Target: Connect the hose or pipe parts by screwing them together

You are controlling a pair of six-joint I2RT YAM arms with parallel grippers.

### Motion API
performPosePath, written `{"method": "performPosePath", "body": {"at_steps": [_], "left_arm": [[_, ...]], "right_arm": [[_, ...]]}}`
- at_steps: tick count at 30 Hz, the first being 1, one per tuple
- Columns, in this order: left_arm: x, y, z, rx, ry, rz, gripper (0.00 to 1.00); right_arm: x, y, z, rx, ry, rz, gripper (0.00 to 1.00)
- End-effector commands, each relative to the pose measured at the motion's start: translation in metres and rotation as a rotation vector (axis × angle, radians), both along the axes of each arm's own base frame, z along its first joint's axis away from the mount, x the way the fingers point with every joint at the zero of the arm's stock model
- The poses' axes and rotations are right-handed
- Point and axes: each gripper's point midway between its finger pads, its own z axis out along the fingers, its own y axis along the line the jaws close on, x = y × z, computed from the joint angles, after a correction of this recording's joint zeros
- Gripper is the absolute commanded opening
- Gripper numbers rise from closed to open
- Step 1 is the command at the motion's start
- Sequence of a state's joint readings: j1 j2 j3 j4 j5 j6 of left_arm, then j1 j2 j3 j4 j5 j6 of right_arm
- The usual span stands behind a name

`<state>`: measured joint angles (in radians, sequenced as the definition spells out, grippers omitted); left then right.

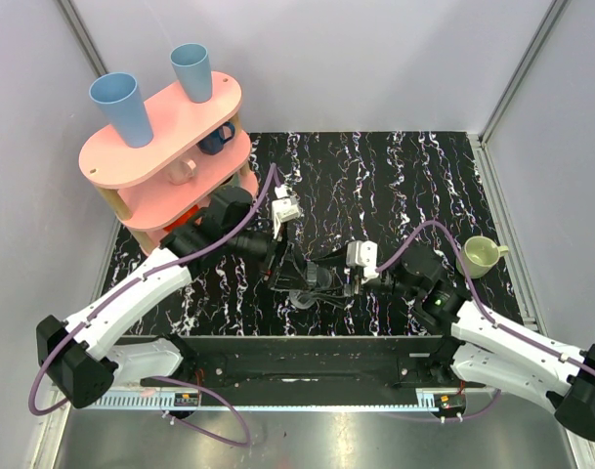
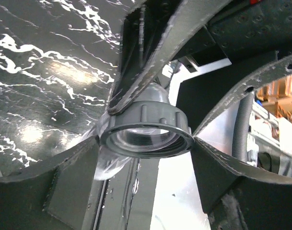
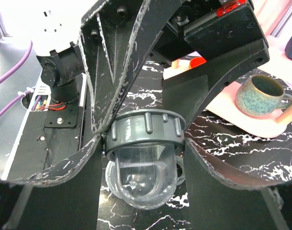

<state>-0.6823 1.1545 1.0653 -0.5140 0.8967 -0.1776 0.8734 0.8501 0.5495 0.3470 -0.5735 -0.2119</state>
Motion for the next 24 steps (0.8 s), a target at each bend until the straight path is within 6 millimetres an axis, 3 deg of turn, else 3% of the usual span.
{"method": "performPosePath", "body": {"at_steps": [1, 3, 5, 12, 18, 19, 24], "left_arm": [[0.032, 0.01, 0.027, -0.006, -0.134, 0.172, 0.84], [0.046, 0.018, 0.027, 0.031, -0.165, 0.263, 0.9], [0.059, 0.029, 0.026, 0.061, -0.191, 0.361, 0.91], [0.076, 0.052, 0.009, 0.146, -0.22, 0.523, 0.91], [0.095, 0.067, -0.043, 0.346, -0.159, 0.612, 0.85], [0.104, 0.071, -0.059, 0.416, -0.135, 0.652, 0.84], [0.112, 0.071, -0.114, 0.584, 0.0, 0.672, 0.79]], "right_arm": [[-0.001, -0.009, 0.031, 0.1, -0.067, -0.036, 0.34], [-0.001, -0.015, 0.037, 0.122, -0.082, -0.048, 0.34], [0.0, -0.019, 0.038, 0.129, -0.083, -0.061, 0.33], [0.005, -0.03, 0.044, 0.163, -0.093, -0.103, 0.31], [0.003, -0.041, 0.062, 0.241, -0.107, -0.143, 0.31], [0.004, -0.043, 0.063, 0.25, -0.107, -0.155, 0.31], [0.002, -0.058, 0.075, 0.29, -0.12, -0.21, 0.31]]}}
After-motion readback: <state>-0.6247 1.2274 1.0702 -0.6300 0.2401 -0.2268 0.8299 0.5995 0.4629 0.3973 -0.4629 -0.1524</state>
